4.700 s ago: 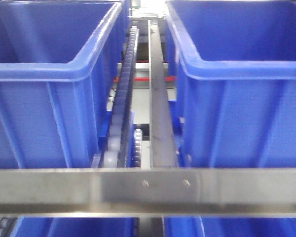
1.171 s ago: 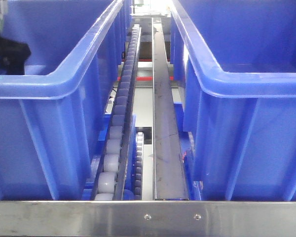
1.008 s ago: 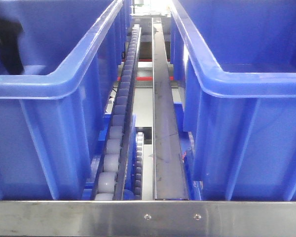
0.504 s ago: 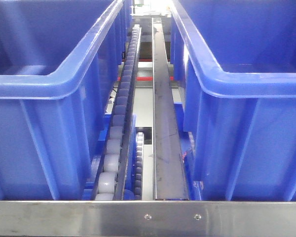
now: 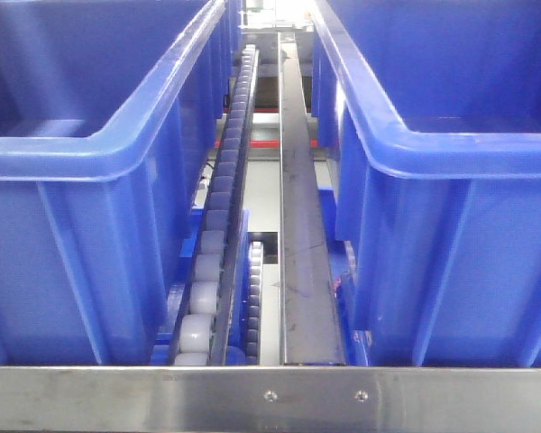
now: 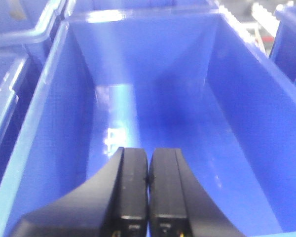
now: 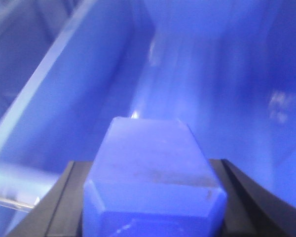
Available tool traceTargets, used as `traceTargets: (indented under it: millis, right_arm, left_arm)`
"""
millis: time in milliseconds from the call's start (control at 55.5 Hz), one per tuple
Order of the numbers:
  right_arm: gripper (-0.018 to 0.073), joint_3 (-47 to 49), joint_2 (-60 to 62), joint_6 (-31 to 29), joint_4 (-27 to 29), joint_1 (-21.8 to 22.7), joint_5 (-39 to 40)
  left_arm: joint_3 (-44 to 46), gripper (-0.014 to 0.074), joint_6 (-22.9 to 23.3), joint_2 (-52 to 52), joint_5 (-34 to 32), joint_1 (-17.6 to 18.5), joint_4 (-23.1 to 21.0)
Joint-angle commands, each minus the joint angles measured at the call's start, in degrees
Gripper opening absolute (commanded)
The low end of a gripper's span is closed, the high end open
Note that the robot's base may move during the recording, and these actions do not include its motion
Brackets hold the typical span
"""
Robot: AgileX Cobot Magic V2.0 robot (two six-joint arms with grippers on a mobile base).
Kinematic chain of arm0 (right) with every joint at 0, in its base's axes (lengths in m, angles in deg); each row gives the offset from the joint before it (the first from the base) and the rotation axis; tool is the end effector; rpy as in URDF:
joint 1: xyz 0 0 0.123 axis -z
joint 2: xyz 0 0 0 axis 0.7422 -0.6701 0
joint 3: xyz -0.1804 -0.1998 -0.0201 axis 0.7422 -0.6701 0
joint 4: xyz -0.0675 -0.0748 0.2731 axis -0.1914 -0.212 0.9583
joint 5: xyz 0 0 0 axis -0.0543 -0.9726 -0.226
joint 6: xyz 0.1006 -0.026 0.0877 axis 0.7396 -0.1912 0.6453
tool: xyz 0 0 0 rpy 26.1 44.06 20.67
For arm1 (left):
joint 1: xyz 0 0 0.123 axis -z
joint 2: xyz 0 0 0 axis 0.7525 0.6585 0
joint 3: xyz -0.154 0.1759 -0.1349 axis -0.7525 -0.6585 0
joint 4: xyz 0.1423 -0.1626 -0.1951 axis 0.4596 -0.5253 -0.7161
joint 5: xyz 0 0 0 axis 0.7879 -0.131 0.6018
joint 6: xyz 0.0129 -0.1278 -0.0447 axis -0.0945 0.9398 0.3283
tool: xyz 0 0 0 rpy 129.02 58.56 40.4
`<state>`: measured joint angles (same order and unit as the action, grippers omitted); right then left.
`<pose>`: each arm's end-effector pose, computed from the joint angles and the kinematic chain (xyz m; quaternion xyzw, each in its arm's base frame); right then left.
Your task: Pick and sort blue part to right shelf
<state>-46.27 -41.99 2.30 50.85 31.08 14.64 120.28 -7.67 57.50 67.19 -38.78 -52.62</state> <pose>0.1717 0.0495 0.3378 -0.0570 0.8454 0.1092 0.5197 0.1652 -0.0215 0.3257 0.0470 0.7675 -0.0363 0.6383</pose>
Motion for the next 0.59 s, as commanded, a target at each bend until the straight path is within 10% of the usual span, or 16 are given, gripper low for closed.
traceTargets:
  millis: [0, 270, 576]
  right_arm:
    - [0.0197, 7.8, -10.1, 2.0, -0.3, 0.4, 1.4]
    - [0.0197, 23.1, -34.7, 2.5, -4.5, 2.0, -6.4]
    - [0.0197, 24.6, -49.0, 2.5, -8.6, 7.1, 2.3]
  left_arm:
    - [1.5, 0.0125, -0.1, 0.4, -4.8, 0.1, 0.4]
    - [1.5, 0.0125, -0.1, 0.4, -4.7, 0.1, 0.4]
    - [1.5, 0.0124, -0.1, 0.4, -3.5, 0.1, 0.4]
